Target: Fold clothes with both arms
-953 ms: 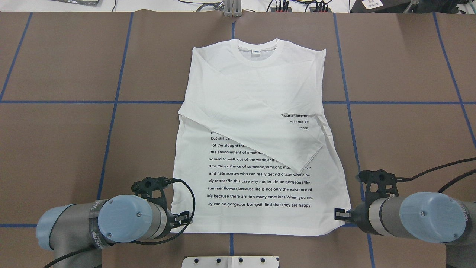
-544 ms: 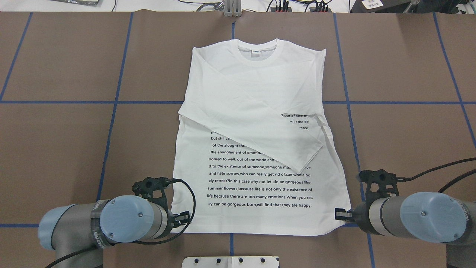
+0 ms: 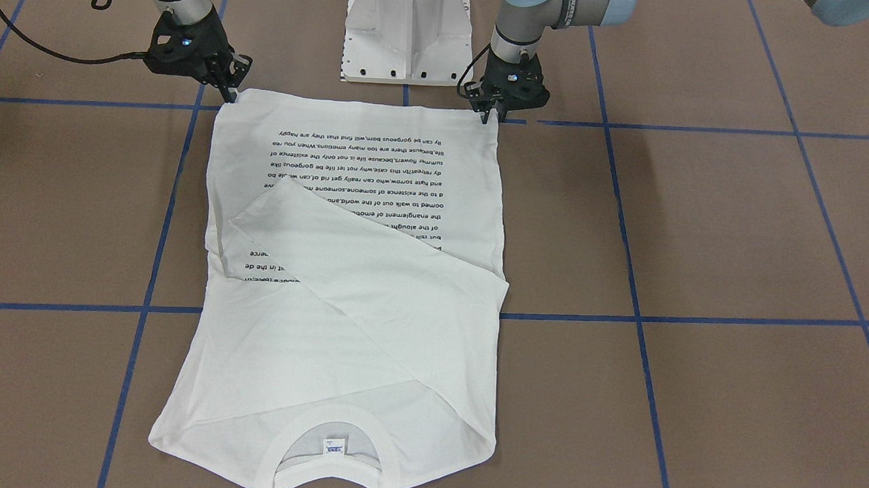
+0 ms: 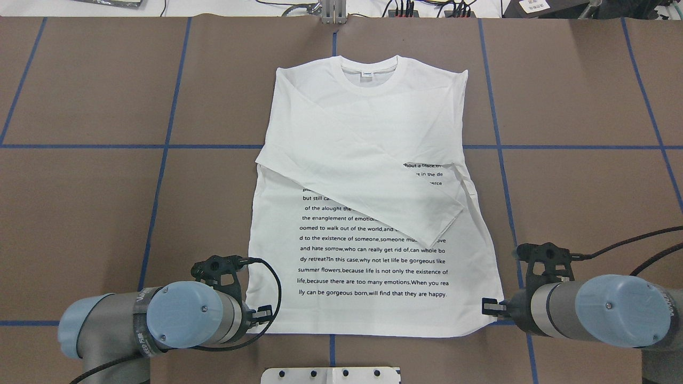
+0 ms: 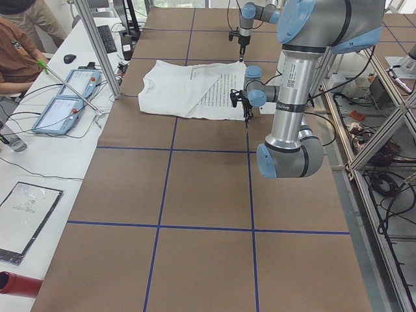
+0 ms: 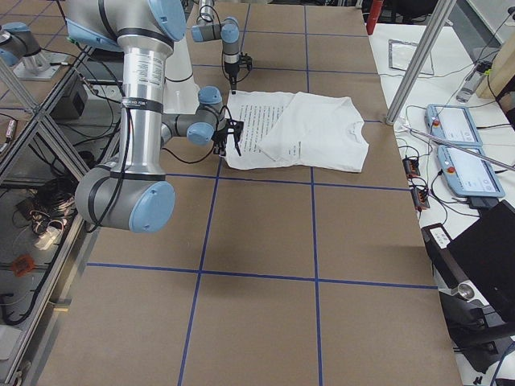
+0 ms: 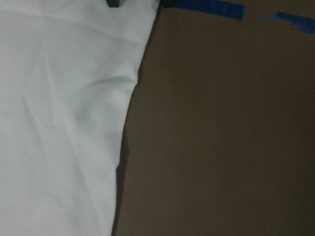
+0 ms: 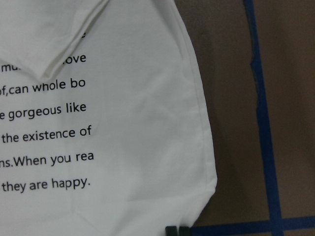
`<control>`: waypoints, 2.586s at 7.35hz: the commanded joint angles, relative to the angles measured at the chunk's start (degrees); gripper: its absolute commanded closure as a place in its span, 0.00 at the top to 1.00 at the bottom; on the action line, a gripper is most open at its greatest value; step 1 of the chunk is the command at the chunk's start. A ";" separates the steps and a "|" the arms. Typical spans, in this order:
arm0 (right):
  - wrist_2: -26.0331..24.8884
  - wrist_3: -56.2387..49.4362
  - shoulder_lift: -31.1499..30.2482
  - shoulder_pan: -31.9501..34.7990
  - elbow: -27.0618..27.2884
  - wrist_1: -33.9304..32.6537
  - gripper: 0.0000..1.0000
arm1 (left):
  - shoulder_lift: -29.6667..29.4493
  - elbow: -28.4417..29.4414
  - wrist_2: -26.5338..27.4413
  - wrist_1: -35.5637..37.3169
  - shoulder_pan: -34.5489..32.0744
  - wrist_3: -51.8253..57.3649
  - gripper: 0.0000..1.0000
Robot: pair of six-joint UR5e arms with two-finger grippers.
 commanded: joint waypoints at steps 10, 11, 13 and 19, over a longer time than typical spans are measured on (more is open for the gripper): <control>12.24 -0.17 -3.60 1.64 8.16 0.26 0.00 | -0.42 -19.17 -3.78 16.63 0.12 0.09 0.00; 17.77 -0.09 -4.39 1.99 9.31 0.26 0.00 | -0.59 -22.15 -4.74 19.62 1.17 0.00 0.00; 23.95 -0.09 -5.10 2.26 10.54 0.26 0.00 | -0.68 -26.56 -4.93 24.98 5.55 -3.05 0.00; 24.42 -1.05 1.29 11.20 6.43 0.44 0.00 | -2.87 -25.35 -5.01 24.92 -0.54 0.67 0.00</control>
